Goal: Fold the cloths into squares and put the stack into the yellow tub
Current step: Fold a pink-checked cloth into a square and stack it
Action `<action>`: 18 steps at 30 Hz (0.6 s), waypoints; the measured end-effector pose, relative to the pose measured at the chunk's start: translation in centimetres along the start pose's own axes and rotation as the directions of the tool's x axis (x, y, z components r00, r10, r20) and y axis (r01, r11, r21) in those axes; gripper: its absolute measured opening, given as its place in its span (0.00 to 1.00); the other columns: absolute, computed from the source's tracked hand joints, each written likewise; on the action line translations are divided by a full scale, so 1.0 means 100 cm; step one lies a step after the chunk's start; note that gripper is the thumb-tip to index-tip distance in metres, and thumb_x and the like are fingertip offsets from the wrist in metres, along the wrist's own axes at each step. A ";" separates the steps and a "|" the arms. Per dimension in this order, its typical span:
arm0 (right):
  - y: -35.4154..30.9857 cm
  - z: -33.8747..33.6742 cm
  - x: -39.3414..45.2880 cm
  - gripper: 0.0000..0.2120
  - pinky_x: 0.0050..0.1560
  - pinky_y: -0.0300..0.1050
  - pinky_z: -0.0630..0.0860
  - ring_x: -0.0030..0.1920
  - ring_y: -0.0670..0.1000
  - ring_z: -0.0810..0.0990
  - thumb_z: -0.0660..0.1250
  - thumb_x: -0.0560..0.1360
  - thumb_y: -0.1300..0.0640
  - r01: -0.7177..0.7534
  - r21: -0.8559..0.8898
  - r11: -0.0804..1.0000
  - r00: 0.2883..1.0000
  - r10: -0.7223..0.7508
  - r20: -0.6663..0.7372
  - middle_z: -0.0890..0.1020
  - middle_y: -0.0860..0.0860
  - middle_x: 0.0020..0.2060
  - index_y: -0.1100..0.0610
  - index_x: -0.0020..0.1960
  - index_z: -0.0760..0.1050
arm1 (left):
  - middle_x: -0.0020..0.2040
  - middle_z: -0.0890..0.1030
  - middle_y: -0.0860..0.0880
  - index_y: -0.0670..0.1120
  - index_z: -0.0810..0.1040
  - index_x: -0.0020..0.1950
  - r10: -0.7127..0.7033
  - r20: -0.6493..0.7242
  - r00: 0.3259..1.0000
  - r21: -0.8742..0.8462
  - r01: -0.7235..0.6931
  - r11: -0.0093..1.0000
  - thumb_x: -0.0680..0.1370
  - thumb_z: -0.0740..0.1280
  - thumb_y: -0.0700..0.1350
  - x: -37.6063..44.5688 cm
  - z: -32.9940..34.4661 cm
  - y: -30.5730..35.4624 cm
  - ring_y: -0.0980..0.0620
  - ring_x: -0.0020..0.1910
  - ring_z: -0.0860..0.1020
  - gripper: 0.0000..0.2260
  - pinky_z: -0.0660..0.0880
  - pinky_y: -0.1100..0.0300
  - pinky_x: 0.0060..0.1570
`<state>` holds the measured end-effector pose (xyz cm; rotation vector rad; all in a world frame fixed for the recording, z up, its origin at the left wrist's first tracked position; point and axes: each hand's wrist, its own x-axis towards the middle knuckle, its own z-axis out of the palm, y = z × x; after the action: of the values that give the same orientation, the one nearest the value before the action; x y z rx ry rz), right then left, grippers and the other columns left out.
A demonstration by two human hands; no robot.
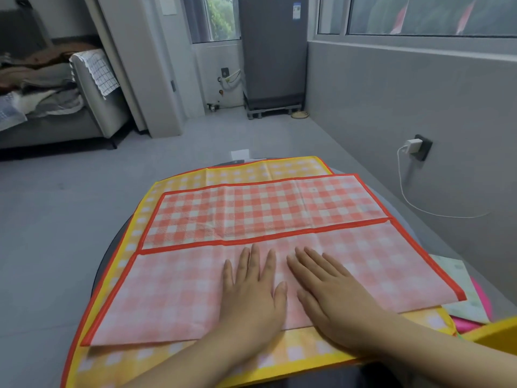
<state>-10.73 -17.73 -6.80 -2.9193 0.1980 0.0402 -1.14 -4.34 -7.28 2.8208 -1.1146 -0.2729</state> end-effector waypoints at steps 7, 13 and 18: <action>0.028 -0.002 -0.011 0.31 0.72 0.42 0.30 0.73 0.42 0.31 0.30 0.72 0.36 -0.140 -0.023 0.990 0.990 0.139 -0.023 0.34 0.40 0.71 0.41 0.74 0.34 | 0.77 0.34 0.53 0.58 0.35 0.76 0.053 -0.007 0.999 0.045 -0.053 0.998 0.80 0.41 0.61 0.000 0.000 -0.010 0.53 0.75 0.32 0.27 0.33 0.46 0.73; 0.063 -0.009 -0.023 0.32 0.72 0.45 0.32 0.74 0.45 0.33 0.33 0.73 0.34 -0.332 -0.064 0.941 0.943 0.329 -0.048 0.35 0.43 0.72 0.43 0.75 0.36 | 0.76 0.32 0.54 0.58 0.33 0.75 0.066 -0.018 0.998 0.045 -0.065 0.997 0.79 0.40 0.62 -0.002 0.001 -0.013 0.53 0.74 0.30 0.27 0.31 0.47 0.72; 0.066 -0.015 -0.022 0.31 0.74 0.50 0.35 0.75 0.50 0.35 0.37 0.76 0.35 -0.443 -0.082 0.893 0.897 0.440 -0.050 0.38 0.49 0.76 0.45 0.75 0.36 | 0.76 0.32 0.53 0.57 0.34 0.76 0.069 -0.023 0.997 0.034 -0.068 0.997 0.80 0.40 0.62 -0.002 0.001 -0.012 0.53 0.74 0.30 0.27 0.31 0.47 0.72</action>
<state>-13.84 -24.15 -6.68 -2.8986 0.8845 0.0785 -0.51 -3.28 -7.56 2.7997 -1.2185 -0.2158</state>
